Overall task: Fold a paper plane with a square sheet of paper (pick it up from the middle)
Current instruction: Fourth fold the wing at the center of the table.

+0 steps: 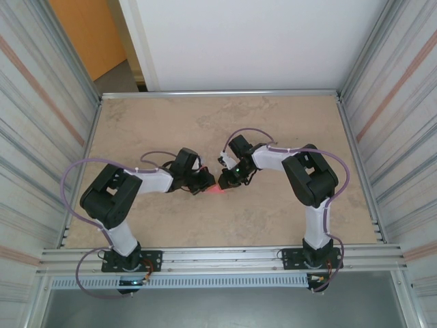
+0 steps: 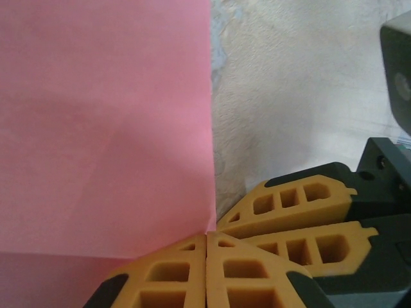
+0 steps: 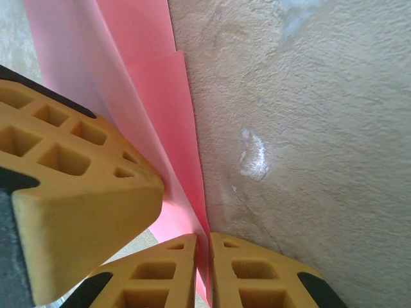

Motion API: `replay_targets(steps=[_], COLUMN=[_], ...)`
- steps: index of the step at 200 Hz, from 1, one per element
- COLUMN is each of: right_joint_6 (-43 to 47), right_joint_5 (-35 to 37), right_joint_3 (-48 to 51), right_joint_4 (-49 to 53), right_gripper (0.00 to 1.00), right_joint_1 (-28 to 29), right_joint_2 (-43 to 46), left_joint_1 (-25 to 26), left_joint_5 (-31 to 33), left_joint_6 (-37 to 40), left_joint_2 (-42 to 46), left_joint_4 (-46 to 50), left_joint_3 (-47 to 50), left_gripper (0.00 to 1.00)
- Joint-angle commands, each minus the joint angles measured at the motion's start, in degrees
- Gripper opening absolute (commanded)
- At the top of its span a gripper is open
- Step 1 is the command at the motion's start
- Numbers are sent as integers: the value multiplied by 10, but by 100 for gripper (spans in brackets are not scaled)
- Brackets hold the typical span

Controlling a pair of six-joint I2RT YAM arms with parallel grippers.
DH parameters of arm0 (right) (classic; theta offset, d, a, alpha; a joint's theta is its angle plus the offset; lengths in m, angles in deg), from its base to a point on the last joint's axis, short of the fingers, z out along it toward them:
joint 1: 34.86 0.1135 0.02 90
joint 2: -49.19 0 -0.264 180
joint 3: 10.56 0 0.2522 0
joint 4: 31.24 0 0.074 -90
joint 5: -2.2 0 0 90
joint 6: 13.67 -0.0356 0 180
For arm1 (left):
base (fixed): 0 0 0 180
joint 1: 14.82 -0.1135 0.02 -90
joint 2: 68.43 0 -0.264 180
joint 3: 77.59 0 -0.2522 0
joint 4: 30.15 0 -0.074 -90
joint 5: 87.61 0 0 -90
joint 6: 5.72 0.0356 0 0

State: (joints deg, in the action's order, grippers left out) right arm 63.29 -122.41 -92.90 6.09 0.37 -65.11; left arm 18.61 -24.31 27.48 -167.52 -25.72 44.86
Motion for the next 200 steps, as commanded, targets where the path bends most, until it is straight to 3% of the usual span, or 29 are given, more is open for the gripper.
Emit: replay_targets(steps=[1, 107, 165, 200], right_joint_6=[-9, -18, -84, -69], right_joint_5=[19, 24, 9, -14], right_joint_3=[6, -2, 26, 6], right_joint_4=[15, 26, -27, 0], right_gripper=[14, 17, 29, 18], right_joint_1=[13, 15, -12, 7], right_joint_2=[-42, -42, 69, 57], left_joint_1=[3, 3, 2, 3], left_joint_5=[19, 44, 42, 41], left_joint_6=[-10, -13, -10, -10], left_joint_2=[-7, -16, -22, -24], left_joint_4=[-3, 26, 34, 34], left_joint_3=[8, 13, 15, 14], left_gripper=[8, 7, 7, 7])
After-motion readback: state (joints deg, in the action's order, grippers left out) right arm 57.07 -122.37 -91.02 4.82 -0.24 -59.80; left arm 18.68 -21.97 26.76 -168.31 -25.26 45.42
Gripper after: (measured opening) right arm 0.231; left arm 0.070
